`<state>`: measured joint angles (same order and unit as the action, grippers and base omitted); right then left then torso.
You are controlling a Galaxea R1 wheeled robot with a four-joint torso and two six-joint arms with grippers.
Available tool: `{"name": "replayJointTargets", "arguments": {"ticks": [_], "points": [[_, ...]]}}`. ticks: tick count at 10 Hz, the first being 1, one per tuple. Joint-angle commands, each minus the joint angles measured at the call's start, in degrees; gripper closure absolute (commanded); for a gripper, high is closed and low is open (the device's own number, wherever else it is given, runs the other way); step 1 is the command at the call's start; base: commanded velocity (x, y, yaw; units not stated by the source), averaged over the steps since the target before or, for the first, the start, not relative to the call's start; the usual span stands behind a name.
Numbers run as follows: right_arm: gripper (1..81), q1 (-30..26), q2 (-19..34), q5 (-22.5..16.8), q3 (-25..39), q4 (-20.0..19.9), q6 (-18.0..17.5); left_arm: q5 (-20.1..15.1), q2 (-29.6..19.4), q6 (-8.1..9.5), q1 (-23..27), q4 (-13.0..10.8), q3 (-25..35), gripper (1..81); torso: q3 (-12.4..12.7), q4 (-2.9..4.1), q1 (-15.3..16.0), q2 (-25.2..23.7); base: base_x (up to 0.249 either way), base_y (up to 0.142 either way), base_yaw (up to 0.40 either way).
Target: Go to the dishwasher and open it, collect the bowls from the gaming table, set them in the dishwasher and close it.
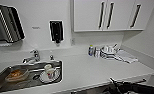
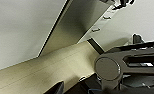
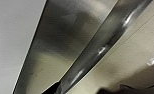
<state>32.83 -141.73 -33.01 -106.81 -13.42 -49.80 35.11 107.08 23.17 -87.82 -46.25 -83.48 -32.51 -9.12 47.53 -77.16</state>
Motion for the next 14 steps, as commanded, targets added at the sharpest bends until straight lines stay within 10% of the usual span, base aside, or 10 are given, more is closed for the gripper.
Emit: {"name": "replayJointTargets", "arguments": {"ticks": [1, 14], "points": [[1.0, -8.4, -0.3, -2.4, 0.0, 4.8, -4.0, -0.1, -3.1, -0.15, 2.5, -0.4, 0.2, 1.0, 0.0, 0.0, 0.0, 0.0, 0.0, 0.0, 0.0], [1.0, -1.0, -9.1, -4.6, -16.5, 7.5, -3.5, 0.1, -1.7, 0.2, 2.5, -0.4, -2.0, 1.0, 0.0, 0.0, 0.0, 0.0, 0.0, 0.0, 0.0]]}}
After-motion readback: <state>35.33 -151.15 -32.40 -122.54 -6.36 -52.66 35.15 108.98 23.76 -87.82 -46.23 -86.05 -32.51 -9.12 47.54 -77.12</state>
